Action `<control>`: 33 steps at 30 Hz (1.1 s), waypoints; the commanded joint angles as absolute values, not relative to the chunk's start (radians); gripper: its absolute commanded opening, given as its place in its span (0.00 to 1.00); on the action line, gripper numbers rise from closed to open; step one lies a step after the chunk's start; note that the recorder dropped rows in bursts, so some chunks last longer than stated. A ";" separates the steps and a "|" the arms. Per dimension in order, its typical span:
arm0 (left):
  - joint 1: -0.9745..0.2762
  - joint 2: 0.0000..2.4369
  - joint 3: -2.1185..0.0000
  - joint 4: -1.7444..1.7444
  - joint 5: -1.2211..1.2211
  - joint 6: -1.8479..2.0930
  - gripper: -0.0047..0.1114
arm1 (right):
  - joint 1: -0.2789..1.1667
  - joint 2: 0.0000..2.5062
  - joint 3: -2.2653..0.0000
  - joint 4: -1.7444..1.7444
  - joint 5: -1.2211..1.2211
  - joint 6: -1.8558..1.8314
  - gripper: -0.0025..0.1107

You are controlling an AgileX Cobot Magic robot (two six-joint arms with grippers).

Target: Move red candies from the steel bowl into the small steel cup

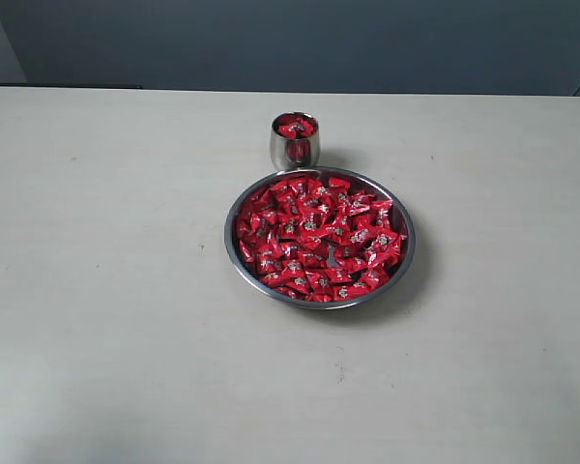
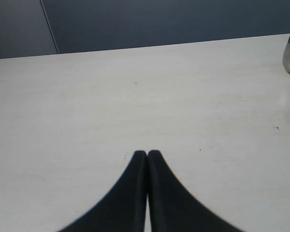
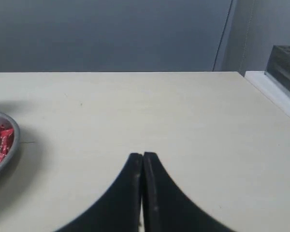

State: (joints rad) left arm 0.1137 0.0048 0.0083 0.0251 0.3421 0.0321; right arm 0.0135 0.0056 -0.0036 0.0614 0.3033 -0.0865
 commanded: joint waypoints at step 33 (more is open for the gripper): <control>0.108 0.000 0.000 0.027 0.335 0.029 0.04 | 0.081 0.000 0.000 0.055 0.307 -0.087 0.02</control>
